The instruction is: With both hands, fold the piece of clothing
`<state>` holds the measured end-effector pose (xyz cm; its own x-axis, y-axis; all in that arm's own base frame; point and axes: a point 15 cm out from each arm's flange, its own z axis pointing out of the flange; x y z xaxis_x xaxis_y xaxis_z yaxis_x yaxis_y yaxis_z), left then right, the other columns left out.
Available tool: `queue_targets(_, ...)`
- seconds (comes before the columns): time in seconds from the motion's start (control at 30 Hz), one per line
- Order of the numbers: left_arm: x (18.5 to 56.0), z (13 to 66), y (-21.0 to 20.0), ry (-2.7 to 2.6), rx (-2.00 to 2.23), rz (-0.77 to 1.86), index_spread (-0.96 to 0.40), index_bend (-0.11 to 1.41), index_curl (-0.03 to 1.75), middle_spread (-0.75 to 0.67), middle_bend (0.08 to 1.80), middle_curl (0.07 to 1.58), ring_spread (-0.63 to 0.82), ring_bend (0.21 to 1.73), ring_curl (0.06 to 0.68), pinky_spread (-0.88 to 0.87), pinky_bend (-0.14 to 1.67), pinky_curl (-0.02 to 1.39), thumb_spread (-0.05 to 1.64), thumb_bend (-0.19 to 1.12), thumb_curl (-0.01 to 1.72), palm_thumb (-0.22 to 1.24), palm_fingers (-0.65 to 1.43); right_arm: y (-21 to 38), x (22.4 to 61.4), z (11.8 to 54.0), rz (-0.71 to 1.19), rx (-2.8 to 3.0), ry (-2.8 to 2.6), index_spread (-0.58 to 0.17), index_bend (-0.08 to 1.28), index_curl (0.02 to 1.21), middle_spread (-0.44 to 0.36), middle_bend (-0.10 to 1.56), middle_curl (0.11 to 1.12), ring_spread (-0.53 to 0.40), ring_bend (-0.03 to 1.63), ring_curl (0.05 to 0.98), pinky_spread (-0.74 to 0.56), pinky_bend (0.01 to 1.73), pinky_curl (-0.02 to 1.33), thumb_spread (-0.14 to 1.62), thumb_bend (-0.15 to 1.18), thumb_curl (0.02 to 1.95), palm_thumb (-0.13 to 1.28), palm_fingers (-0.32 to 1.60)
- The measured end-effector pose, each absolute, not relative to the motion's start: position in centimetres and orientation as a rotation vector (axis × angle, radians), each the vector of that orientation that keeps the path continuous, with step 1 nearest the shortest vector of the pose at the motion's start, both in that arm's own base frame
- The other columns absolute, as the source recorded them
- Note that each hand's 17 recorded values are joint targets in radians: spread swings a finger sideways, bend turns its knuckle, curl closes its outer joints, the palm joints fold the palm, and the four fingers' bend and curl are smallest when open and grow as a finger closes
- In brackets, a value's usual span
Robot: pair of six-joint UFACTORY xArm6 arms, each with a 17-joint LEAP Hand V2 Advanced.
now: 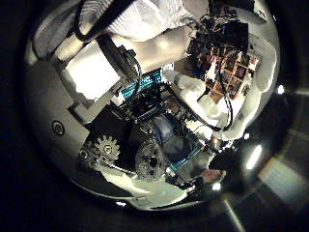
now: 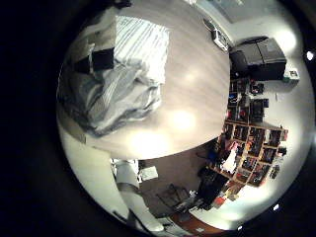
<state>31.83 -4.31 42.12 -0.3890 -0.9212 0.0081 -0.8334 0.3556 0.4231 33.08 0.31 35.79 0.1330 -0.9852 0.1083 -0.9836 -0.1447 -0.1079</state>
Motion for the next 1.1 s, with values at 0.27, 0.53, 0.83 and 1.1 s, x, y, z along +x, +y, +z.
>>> queue_targets(0.27, 38.7, 38.4, -4.0, -2.348, 1.593, -0.615, -0.55, 0.18, 1.54, -0.72, 0.76, 1.23, -0.45, 1.38, 0.532, -0.65, 1.06, 0.85, 1.06, -0.01, 0.63, 0.88, 1.00, -1.0, 41.9, 35.4, -0.260, -2.439, 2.117, -0.241, 1.14, 0.86, -0.111, 1.35, 0.75, -0.198, 1.40, 0.683, -0.19, 1.25, 0.86, 1.04, -0.01, 0.78, 1.01, 1.12)
queue_targets(0.53, 47.2, 32.9, -4.0, -2.488, 1.715, -0.576, -0.53, 0.18, 1.54, -0.72, 0.76, 1.23, -0.45, 1.38, 0.537, -0.66, 1.04, 0.87, 1.05, -0.02, 0.60, 0.85, 0.97, 0.2, 49.9, 30.7, -0.190, -2.575, 2.150, -0.246, 1.12, 0.85, -0.113, 1.33, 0.74, -0.195, 1.38, 0.680, -0.22, 1.21, 0.86, 1.06, -0.03, 0.75, 0.91, 1.09)
queue_targets(0.83, 53.6, 28.7, -3.5, -2.522, 1.898, -0.449, -0.51, 0.18, 1.48, -0.71, 0.76, 1.18, -0.47, 1.27, 0.522, -0.66, 0.93, 0.88, 1.05, -0.03, 0.55, 0.78, 0.77, 0.1, 55.7, 25.0, -0.126, -2.604, 2.190, -0.307, 0.84, 0.80, -0.151, 1.18, 0.68, -0.225, 1.33, 0.645, -0.35, 1.10, 0.79, 1.15, -0.04, 0.60, 0.74, 0.86)
queue_targets(1.1, 58.0, 28.4, -1.9, -2.494, 2.136, -0.268, -0.39, 0.16, 1.20, -0.38, 0.30, 0.99, -0.23, 1.04, 0.448, -0.40, 0.66, 0.85, 1.09, -0.03, 0.50, 0.69, 0.00, -2.7, 58.1, 26.0, -0.195, -2.437, 2.211, -0.418, 0.38, 0.56, -0.195, 0.79, 0.53, -0.200, 1.11, 0.527, -0.16, 0.92, 0.69, 1.26, -0.04, 0.44, 0.53, 0.03)
